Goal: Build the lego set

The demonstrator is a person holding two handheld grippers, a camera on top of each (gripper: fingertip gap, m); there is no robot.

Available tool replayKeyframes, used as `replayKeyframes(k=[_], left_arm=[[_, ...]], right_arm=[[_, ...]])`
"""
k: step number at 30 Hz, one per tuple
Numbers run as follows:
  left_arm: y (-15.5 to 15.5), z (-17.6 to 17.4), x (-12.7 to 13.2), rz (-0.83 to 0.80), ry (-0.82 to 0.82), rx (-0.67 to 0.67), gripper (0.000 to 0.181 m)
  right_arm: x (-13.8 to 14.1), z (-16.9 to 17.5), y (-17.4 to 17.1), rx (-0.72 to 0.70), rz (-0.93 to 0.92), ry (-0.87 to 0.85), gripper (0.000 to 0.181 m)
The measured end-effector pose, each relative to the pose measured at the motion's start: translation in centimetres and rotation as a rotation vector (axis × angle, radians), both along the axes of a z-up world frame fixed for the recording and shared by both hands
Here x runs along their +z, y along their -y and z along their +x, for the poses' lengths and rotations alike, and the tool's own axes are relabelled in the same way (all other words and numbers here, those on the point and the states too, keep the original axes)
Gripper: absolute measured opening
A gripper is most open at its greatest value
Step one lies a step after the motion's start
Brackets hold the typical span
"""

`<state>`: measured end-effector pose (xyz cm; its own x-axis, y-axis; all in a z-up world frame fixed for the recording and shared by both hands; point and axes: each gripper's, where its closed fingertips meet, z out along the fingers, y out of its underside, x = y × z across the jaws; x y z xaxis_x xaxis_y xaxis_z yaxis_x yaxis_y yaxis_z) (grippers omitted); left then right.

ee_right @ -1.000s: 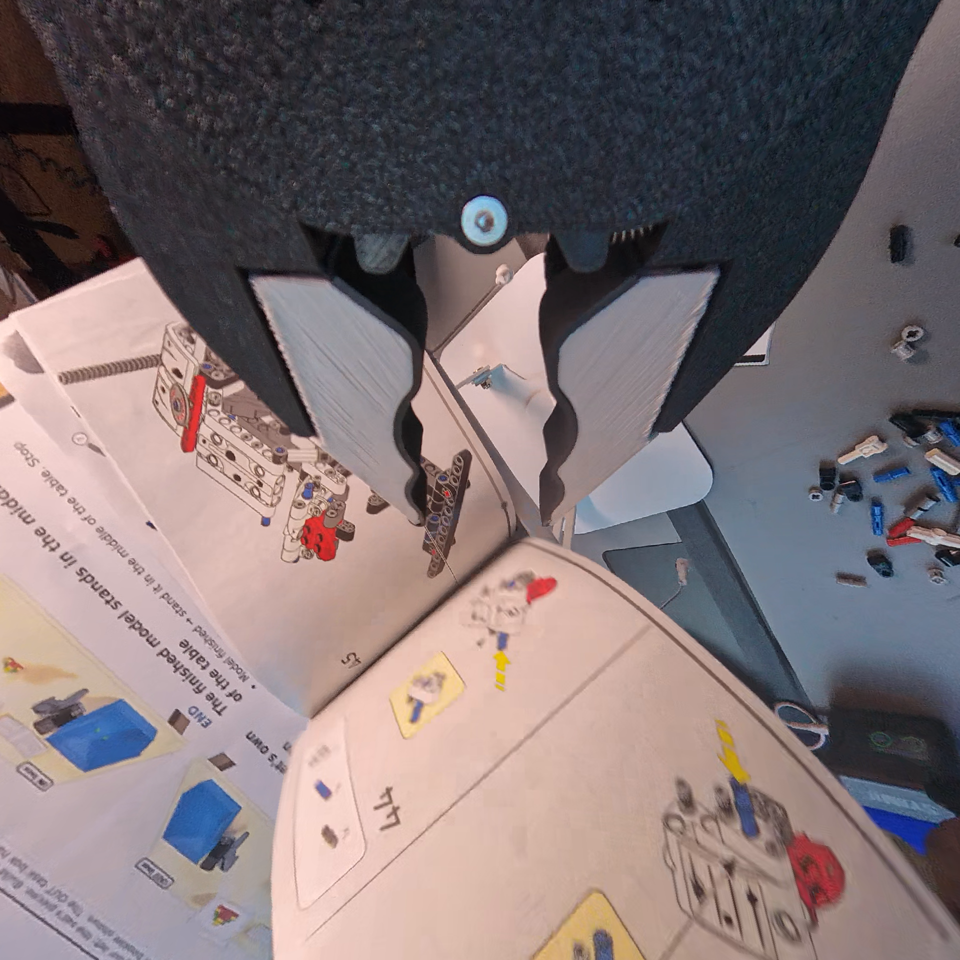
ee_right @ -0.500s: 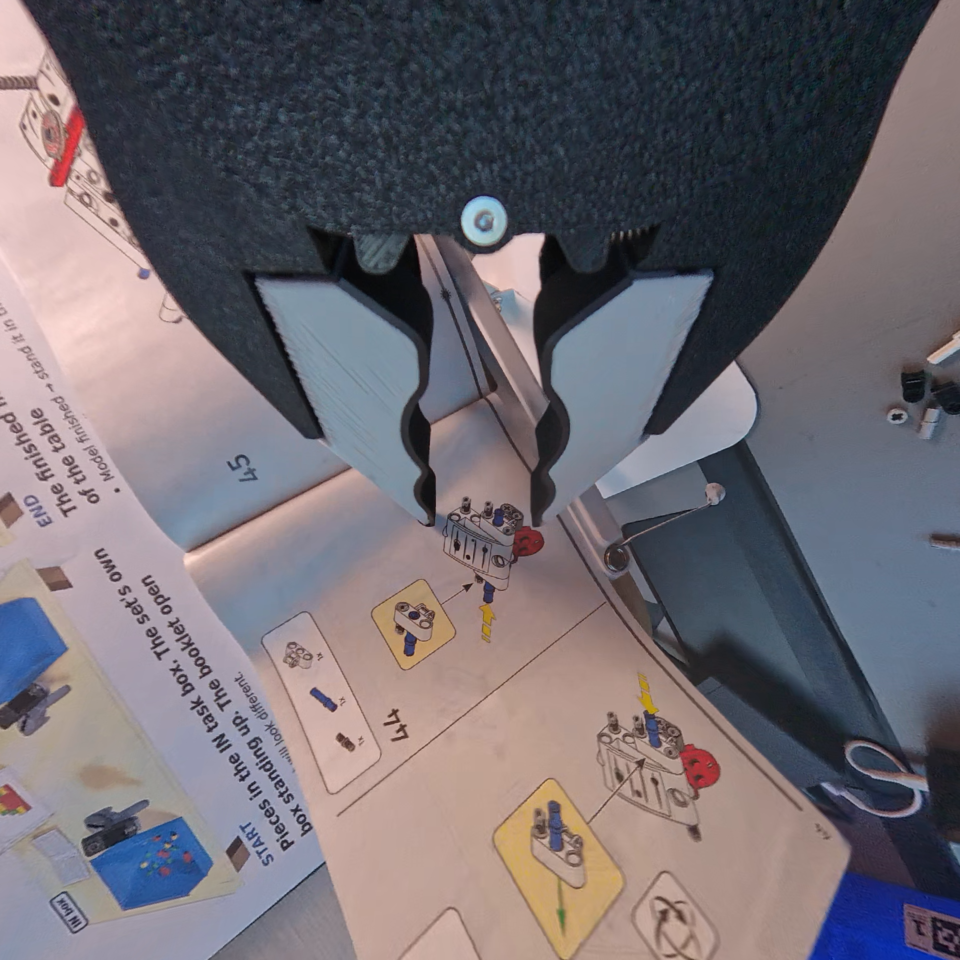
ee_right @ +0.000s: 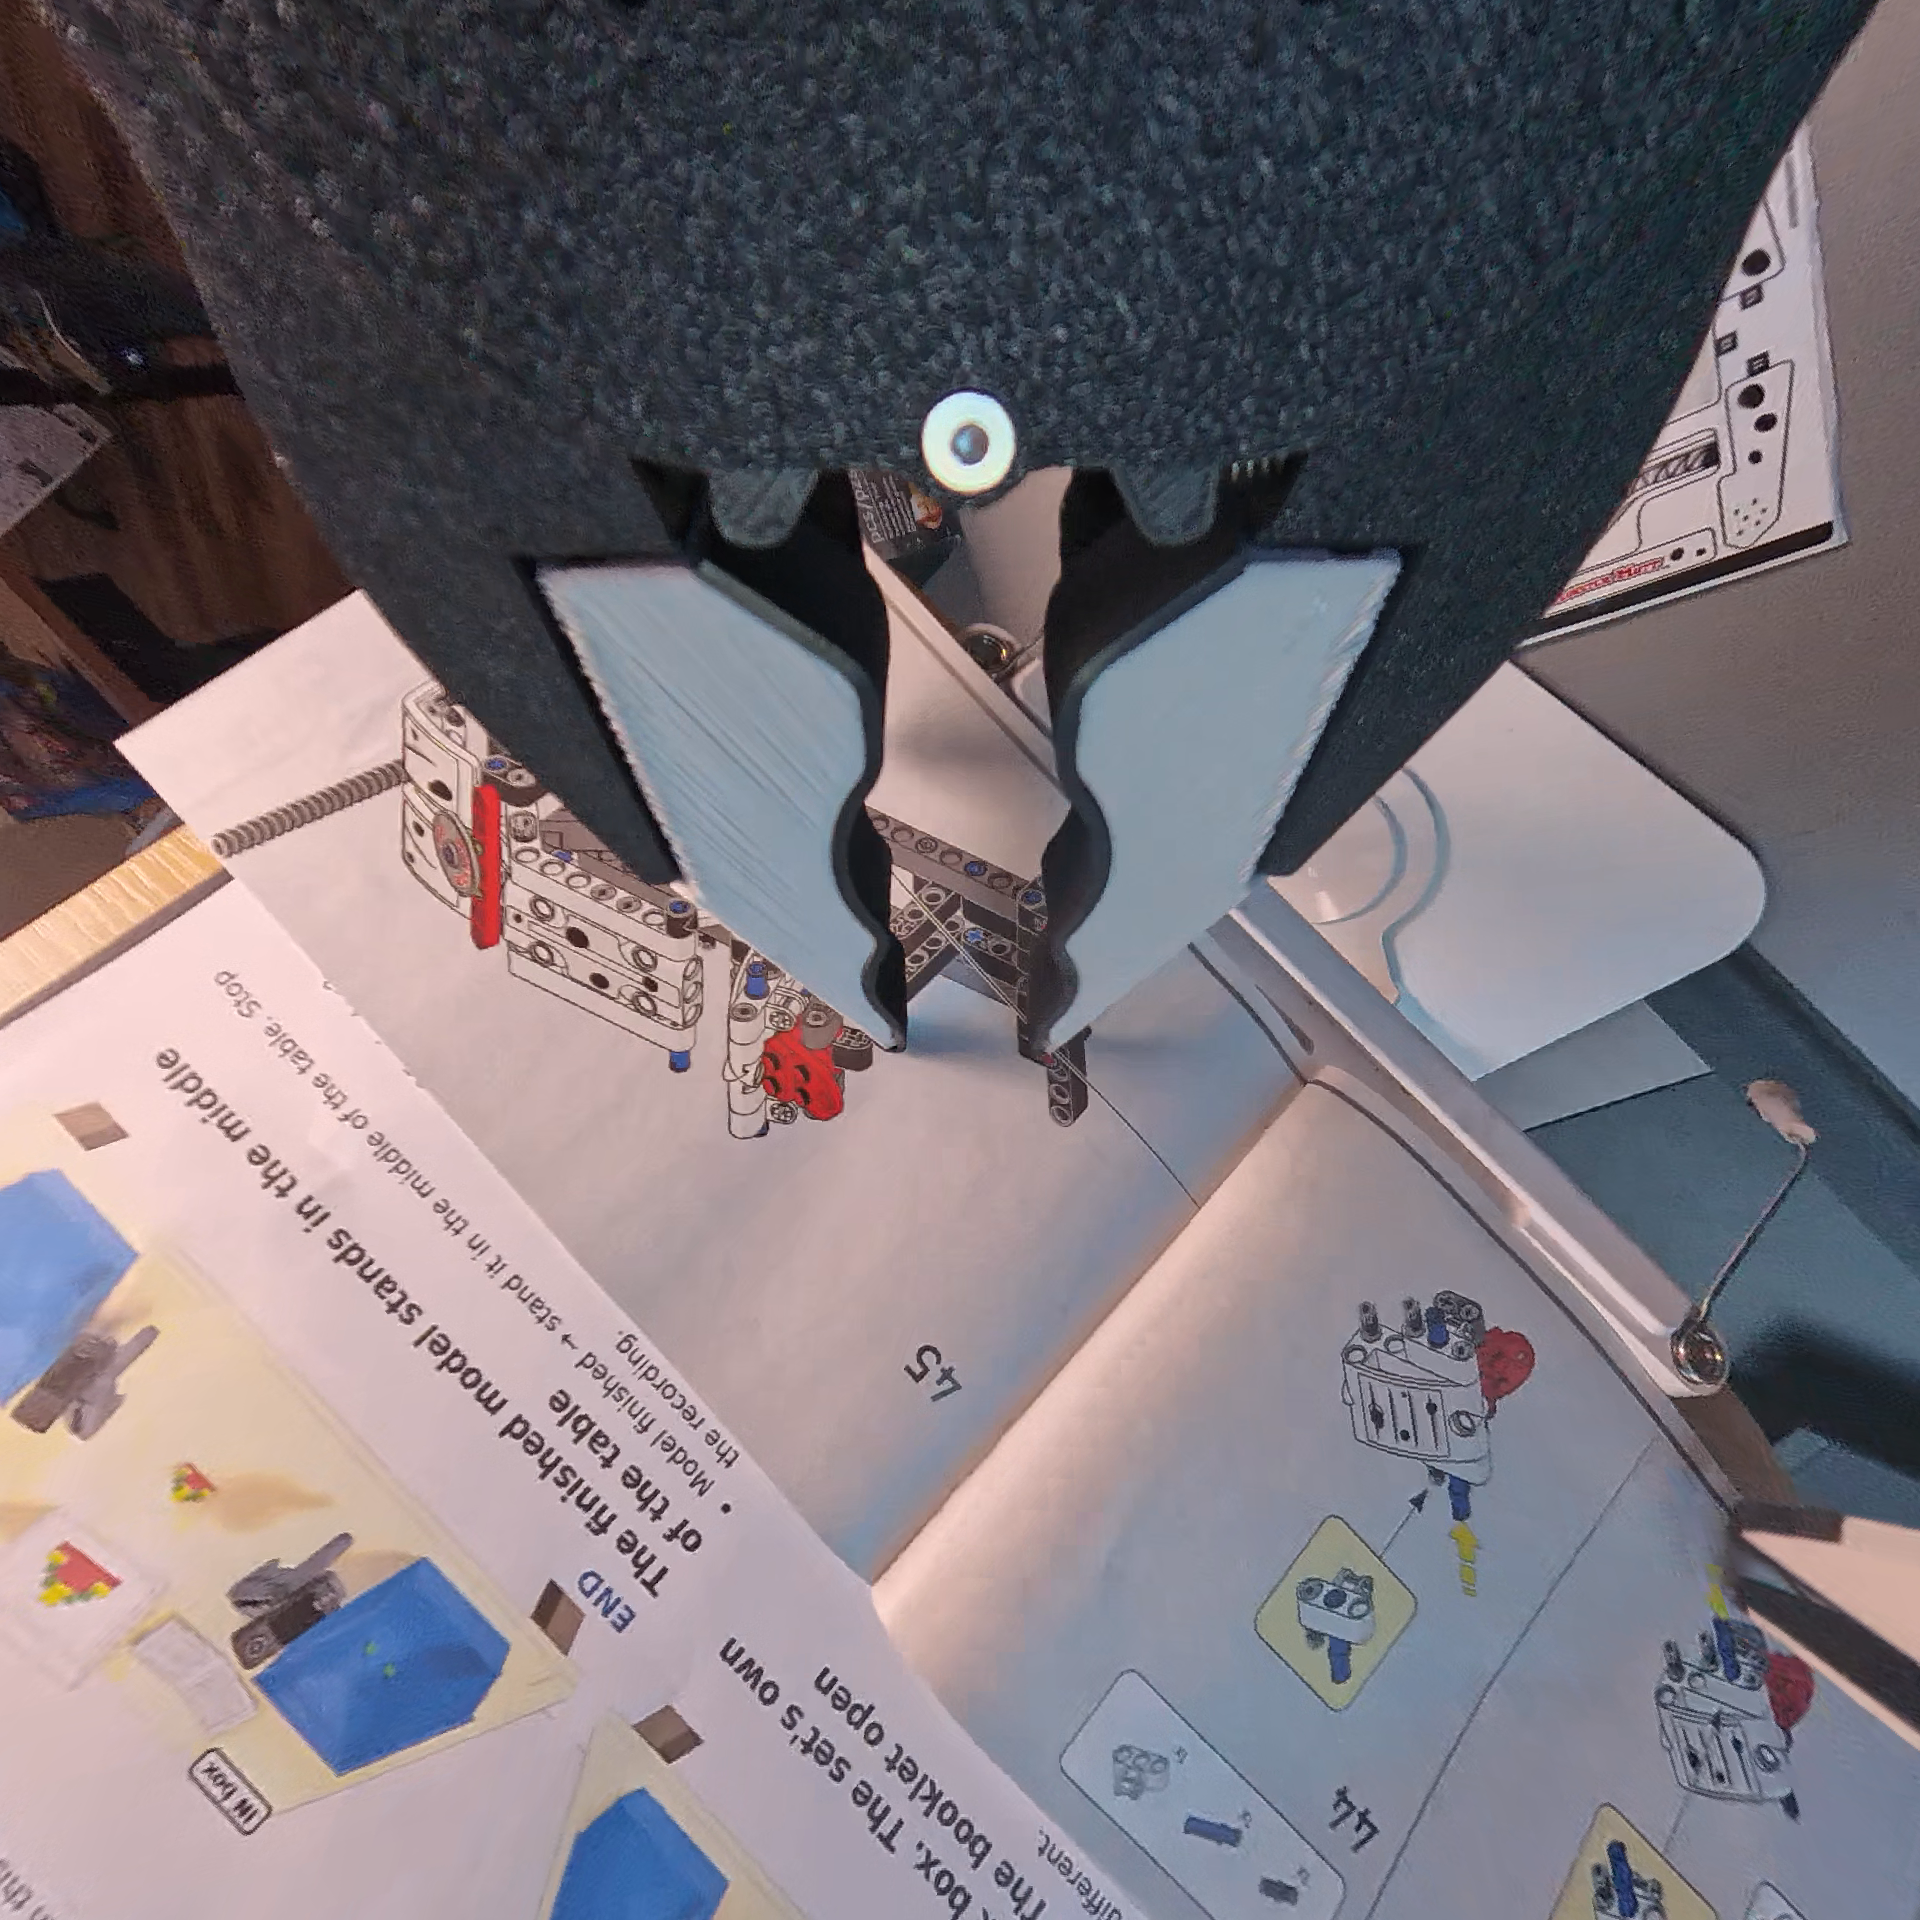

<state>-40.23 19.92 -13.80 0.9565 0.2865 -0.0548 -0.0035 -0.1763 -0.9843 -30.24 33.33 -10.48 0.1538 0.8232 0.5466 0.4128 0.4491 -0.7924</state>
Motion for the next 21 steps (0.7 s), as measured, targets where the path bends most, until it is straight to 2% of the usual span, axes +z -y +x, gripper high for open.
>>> replayKeyframes(k=[3, 6, 9, 11, 13, 15, 18, 21], left_arm=[[0.9, 1.9, -1.0, 0.025, 0.142, -0.054, 0.031], [1.1, 4.8, -3.4, 0.012, 0.313, -0.117, 0.04], [0.6, 6.3, -5.5, -0.007, 0.369, -0.128, 0.051], [-0.1, 5.9, -6.6, -0.067, 0.267, -0.092, 0.05], [-0.8, 5.0, -7.6, -0.155, 0.13, -0.059, 0.039], [-0.7, 3.5, -7.8, -0.229, -0.008, -0.012, 0.0], [1.0, 1.2, -6.6, -0.31, -0.189, 0.06, 0.003], [2.7, -0.3, -2.9, -0.364, -0.433, 0.121, 0.006]], right_arm=[[-0.2, -0.1, 0.5, -0.027, -0.032, 0.02, 0.033], [-0.1, -0.6, 1.1, -0.062, -0.082, -0.004, 0.047], [0.0, -1.3, 1.7, -0.081, -0.026, -0.022, 0.056], [-0.1, -1.7, 2.0, -0.094, -0.006, -0.013, 0.063], [-0.2, -1.9, 2.1, -0.103, 0.008, -0.002, 0.065], [-0.2, -1.9, 2.0, -0.102, 0.022, 0.007, 0.063], [-0.3, -1.7, 1.8, -0.092, 0.053, 0.01, 0.062], [-0.5, -1.7, 1.8, -0.086, 0.064, 0.008, 0.064]])
